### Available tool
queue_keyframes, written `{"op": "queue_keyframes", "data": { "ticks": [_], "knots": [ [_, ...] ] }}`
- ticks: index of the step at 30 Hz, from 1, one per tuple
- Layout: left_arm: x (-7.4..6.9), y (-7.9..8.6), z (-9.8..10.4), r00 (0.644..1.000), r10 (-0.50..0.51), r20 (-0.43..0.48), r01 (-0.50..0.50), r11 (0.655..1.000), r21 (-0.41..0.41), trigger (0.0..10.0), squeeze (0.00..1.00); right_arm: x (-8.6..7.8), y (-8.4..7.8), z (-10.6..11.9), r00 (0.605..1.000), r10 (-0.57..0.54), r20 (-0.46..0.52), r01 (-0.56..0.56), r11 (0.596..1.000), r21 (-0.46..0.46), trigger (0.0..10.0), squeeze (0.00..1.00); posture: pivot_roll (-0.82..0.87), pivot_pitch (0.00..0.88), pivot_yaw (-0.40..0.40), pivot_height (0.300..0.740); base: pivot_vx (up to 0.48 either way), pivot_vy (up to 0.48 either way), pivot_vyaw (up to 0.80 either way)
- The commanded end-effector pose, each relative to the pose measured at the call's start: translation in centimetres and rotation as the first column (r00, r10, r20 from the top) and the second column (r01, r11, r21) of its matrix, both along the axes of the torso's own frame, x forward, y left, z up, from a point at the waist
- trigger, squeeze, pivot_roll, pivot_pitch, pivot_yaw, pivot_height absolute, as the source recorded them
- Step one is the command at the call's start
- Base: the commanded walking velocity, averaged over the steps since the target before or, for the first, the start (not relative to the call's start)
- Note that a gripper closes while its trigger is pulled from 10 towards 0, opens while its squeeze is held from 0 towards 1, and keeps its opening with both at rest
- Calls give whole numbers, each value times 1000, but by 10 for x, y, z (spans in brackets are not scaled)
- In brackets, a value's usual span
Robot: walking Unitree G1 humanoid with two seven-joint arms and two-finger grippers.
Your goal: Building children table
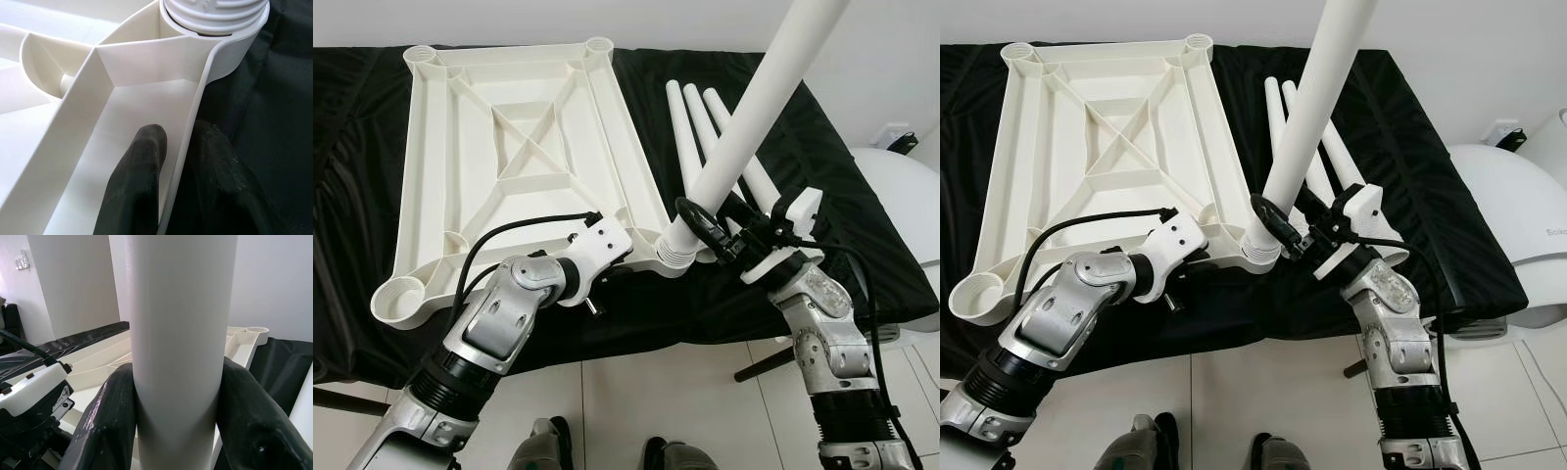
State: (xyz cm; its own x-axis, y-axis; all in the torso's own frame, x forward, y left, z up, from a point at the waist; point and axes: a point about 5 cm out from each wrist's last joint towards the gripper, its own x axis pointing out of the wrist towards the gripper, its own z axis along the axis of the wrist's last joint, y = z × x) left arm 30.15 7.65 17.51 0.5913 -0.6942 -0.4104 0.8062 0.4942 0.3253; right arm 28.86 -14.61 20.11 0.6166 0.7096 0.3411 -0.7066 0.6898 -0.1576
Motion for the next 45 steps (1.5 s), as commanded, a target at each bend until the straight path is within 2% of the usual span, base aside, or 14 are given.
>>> {"op": "queue_keyframes", "data": {
  "ticks": [1, 15, 45],
  "knots": [
    [-3, -3, 4, 1000, 3, 23, -3, 1000, -9, 10000, 0, -4, 9, -41, 979, 16, -203, -28, 998, -57, 10000, 0, -23, 216, -18, 740, 0, 0, 0],
    [-3, -2, 4, 1000, 4, 24, -4, 1000, -9, 10000, 0, -8, 15, -39, 980, -5, -200, -1, 1000, -31, 10000, 0, -23, 217, -20, 740, 0, 0, 0],
    [-3, -5, 6, 1000, -6, 29, 6, 1000, -11, 10000, 0, -15, 27, -32, 979, -124, -164, 131, 991, 30, 10000, 0, -27, 207, -20, 740, 0, 0, 0]
  ]
}}
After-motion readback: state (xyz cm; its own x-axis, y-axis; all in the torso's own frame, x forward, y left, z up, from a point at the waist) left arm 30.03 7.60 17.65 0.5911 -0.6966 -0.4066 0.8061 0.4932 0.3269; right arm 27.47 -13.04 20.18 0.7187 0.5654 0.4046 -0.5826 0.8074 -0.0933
